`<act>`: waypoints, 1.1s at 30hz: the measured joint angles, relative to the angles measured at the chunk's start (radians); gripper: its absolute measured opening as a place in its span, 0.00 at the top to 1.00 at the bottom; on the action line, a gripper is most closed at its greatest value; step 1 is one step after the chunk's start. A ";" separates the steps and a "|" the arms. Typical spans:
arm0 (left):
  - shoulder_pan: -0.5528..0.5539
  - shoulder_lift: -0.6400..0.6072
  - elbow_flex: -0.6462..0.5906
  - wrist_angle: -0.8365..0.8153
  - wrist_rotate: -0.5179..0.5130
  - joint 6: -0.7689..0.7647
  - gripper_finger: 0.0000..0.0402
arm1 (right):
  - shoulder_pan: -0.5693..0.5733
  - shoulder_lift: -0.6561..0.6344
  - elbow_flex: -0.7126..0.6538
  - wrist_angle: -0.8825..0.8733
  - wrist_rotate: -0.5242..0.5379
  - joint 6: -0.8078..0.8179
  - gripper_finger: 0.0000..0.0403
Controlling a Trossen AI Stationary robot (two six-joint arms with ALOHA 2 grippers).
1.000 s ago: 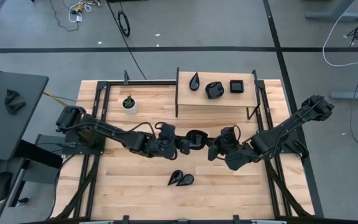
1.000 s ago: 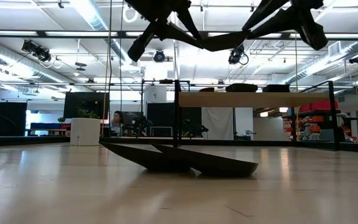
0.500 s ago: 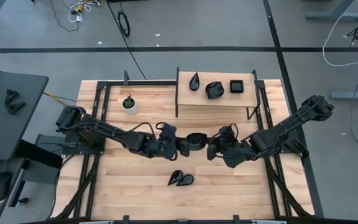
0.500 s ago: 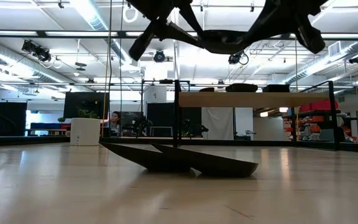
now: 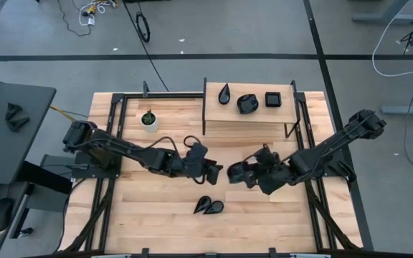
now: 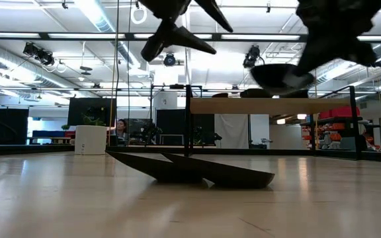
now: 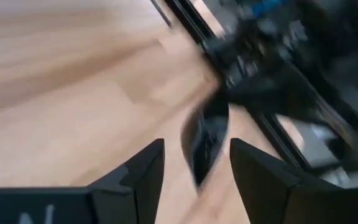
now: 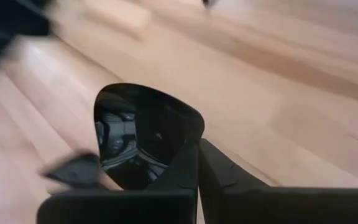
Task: Pick & Place Mini shaped plates
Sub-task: Stack the leaf-shaped plate on top of the leaf-shaped plate on the shelf
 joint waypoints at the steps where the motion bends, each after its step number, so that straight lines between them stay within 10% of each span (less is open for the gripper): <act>1: 0.005 -0.011 0.000 -0.014 0.046 0.020 0.52 | 0.003 -0.010 0.000 -0.043 -0.025 0.008 1.00; 9: -0.023 -0.061 0.001 -0.127 0.174 0.054 0.54 | -0.089 -0.249 0.019 -0.197 -0.095 -0.045 1.00; 16: -0.084 -0.050 0.000 -0.147 0.115 0.054 0.57 | -0.489 -0.376 0.070 -0.171 -0.086 -0.351 1.00; 25: -0.087 -0.051 0.000 -0.154 0.099 0.056 0.57 | -1.052 -0.284 0.075 0.035 -0.470 -0.712 1.00; 33: -0.085 -0.051 0.000 -0.157 0.091 0.091 0.57 | -1.217 -0.199 0.074 0.055 -0.677 -0.770 0.99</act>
